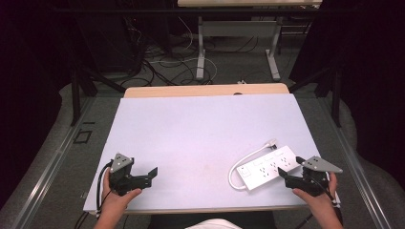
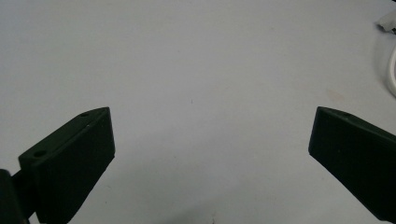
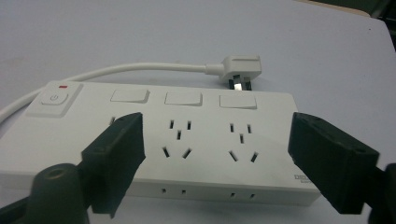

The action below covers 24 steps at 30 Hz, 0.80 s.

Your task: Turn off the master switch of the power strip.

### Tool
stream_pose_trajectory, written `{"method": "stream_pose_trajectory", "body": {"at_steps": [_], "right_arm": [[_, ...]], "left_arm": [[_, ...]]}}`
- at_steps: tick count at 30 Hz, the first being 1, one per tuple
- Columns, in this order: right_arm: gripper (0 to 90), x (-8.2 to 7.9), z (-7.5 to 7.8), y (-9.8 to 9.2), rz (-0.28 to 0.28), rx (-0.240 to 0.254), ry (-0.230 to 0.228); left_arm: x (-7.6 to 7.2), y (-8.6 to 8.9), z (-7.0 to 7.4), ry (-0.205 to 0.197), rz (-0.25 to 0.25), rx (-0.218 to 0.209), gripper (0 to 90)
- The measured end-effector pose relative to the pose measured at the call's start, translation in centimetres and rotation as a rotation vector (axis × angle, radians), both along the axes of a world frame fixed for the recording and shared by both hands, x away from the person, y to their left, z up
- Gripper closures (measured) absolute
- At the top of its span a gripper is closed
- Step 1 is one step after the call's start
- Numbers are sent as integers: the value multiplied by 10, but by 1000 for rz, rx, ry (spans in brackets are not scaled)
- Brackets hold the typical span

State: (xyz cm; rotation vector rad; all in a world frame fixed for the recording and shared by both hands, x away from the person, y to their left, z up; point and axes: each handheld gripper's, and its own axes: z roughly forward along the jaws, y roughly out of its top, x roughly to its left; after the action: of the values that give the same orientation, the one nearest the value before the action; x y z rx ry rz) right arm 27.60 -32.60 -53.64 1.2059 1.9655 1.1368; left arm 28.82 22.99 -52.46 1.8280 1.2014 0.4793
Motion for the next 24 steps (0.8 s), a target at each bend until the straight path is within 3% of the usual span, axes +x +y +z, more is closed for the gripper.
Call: {"method": "stream_pose_trajectory", "body": {"at_steps": [7,12,15,16,18,24], "right_arm": [[257,1,1,-2,33,5,8],[322,2,4,0,54,-24,-3],[373,2,7,3,60,-18,-5],[408,1,11,4,77,-37,27],[420,2,11,6,82,-21,8],[448,4,23,14,125,-40,22]], "left_arm": [[0,2,-1,8,11,5,5],[-3,4,-1,5,15,2,6],[-4,4,0,3,16,5,6],[-5,5,0,-1,17,8,6],[-5,5,0,5,23,2,6],[-5,5,0,-2,20,6,6]]}}
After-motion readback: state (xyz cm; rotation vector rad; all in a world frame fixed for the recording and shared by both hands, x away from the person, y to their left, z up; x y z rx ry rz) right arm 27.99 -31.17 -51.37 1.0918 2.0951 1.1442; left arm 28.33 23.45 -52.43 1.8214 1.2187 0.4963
